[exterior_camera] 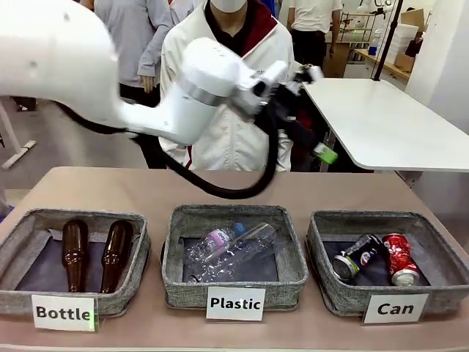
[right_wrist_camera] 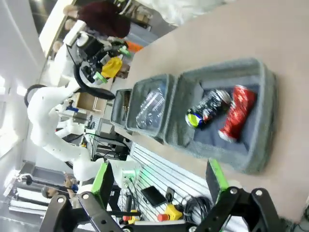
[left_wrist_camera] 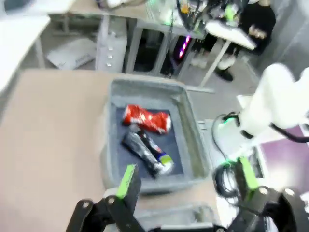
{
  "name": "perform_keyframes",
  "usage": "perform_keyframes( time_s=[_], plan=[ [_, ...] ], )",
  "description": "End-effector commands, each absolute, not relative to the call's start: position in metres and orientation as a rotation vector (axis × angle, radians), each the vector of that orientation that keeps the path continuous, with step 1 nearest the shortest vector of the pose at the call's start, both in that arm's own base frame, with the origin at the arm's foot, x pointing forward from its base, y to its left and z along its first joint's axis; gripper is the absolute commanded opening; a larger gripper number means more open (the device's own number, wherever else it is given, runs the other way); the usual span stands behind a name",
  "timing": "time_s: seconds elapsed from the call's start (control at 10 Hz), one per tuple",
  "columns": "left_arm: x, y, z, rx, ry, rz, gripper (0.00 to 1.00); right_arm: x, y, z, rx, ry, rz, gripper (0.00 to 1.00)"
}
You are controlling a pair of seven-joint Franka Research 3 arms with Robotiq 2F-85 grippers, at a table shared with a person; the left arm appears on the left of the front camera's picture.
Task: Sort the can waste into the basket.
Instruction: Pick up the can waste from the table and place it in the right Fabric basket.
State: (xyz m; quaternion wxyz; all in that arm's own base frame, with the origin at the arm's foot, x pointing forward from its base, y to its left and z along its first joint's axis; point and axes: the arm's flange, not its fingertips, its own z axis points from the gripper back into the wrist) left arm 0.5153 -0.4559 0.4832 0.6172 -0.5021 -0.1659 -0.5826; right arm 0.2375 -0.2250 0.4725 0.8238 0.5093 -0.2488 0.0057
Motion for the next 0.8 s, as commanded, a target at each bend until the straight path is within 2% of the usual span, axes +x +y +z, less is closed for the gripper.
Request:
perform_keyframes(
  time_s=[0.0, 0.1, 0.2, 0.4, 0.7],
  plan=[
    [0.483, -0.360, 0.483, -1.258, -0.313, -1.112, 1.00, 0.298, -0.174, 0.481, 1.097, -0.506, 0.048, 1.00],
    [0.480, -0.307, 0.483, -1.350, -0.306, -1.026, 1.00, 0.325, -0.143, 0.477, 1.103, -0.464, 0.100, 1.00],
    [0.486, -0.259, 0.485, -1.330, -0.387, -0.933, 1.00, 0.349, -0.116, 0.473, 1.144, -0.432, 0.117, 1.00],
    [0.495, -0.161, 0.477, -1.408, -0.453, -0.744, 1.00, 0.386, -0.062, 0.461, 1.192, -0.384, 0.133, 1.00],
    [0.482, -0.044, 0.425, -1.484, -0.368, -0.570, 1.00, 0.420, -0.009, 0.443, 1.388, -0.416, 0.113, 1.00]
  ],
)
